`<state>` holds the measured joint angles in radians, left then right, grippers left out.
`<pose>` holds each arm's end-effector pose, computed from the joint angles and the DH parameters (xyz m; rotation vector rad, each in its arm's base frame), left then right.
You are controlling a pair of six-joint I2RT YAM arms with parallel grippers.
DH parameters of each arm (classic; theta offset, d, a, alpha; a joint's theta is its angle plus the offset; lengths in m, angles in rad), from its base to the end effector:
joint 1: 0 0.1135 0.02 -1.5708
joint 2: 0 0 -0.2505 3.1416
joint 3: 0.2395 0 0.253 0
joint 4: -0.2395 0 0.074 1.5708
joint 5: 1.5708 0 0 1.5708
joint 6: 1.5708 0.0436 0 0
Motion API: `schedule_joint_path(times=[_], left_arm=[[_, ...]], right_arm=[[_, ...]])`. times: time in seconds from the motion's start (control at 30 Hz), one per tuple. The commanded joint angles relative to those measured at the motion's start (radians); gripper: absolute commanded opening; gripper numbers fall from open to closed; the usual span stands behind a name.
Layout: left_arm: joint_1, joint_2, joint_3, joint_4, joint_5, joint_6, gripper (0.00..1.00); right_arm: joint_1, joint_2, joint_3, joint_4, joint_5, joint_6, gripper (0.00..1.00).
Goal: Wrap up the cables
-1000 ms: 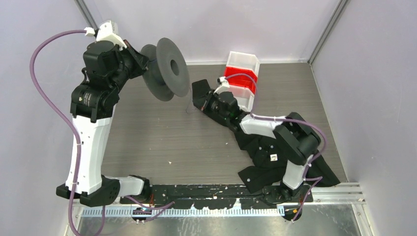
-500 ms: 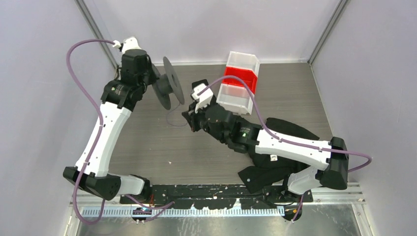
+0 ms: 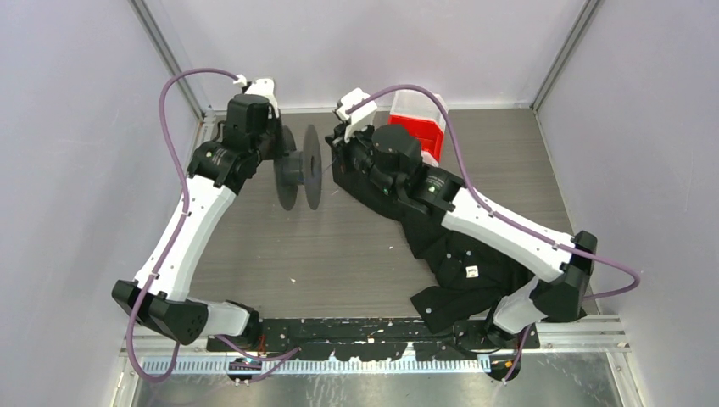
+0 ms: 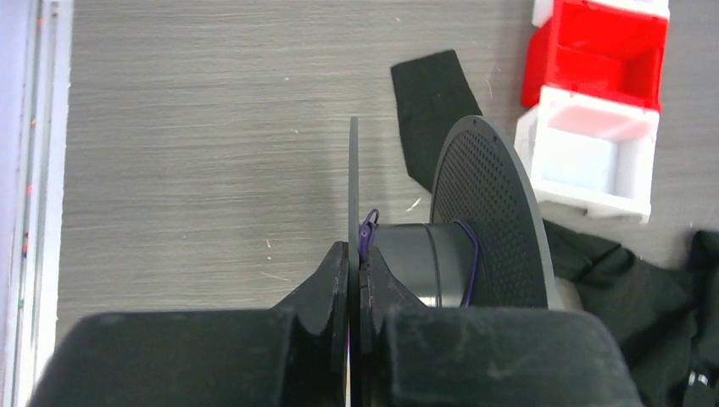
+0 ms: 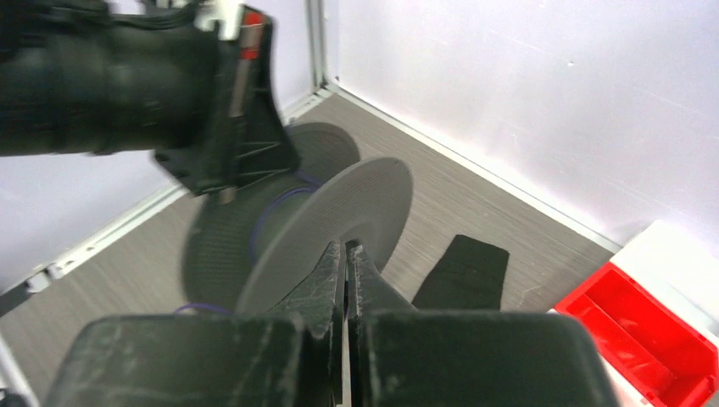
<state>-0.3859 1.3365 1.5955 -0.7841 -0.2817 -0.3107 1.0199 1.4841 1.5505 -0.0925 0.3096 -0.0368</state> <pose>0.2680 -0.0958 0.4200 -0.0912 2.0738 -0.1312 0.1972 0.2956 0.4362 -0.5970 1.5058 0.5161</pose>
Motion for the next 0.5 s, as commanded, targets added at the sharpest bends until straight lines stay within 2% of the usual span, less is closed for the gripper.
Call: schedule_joint_path(times=[0.0, 0.23, 0.47], left_arm=[[-0.002, -0.05, 0.006, 0.011, 0.172, 0.091, 0.01], [-0.003, -0.044, -0.012, -0.04, 0.37, 0.149, 0.01], [-0.002, -0.08, 0.018, -0.053, 0.448, 0.17, 0.01]], right_arm=[[-0.079, 0.06, 0.07, 0.051, -0.099, -0.002, 0.0], [-0.194, 0.152, 0.118, 0.089, -0.133, 0.091, 0.0], [-0.28, 0.169, 0.054, 0.139, -0.167, 0.145, 0.0]])
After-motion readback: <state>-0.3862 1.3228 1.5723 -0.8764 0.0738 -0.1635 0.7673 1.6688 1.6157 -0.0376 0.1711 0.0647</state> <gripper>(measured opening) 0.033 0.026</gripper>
